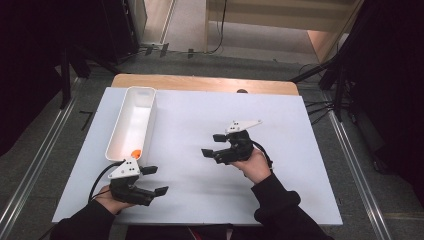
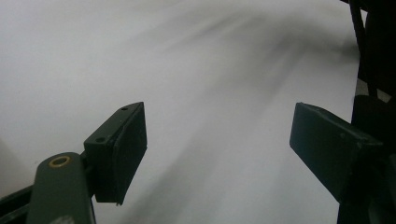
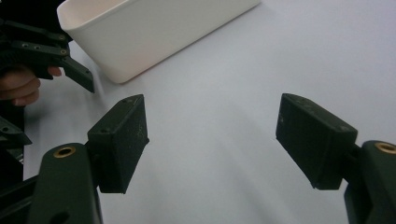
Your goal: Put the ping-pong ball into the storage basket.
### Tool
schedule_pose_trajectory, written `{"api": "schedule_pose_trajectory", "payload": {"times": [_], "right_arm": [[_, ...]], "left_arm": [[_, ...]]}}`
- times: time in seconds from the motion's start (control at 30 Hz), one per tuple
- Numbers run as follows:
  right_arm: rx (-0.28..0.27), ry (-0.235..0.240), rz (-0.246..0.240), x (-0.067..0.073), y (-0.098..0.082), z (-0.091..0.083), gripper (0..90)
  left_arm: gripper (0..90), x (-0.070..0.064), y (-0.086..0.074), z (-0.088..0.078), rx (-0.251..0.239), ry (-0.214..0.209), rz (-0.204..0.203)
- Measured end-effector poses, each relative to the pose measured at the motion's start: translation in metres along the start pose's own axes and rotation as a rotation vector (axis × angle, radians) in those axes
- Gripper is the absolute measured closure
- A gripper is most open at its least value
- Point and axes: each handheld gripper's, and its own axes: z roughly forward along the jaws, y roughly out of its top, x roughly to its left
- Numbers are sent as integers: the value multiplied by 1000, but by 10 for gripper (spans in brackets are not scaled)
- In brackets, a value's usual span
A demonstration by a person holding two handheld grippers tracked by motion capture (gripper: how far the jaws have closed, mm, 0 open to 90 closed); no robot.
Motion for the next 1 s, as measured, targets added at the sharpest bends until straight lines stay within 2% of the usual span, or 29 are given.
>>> {"api": "schedule_pose_trajectory", "payload": {"times": [0.57,1.0], "right_arm": [[6,-14,9,-1,-17,-13,238],[-9,-55,13,-5,-31,-34,238]], "left_arm": [[194,0,0,0,-1,-1,-2],[194,0,0,-1,1,4,-2]]}}
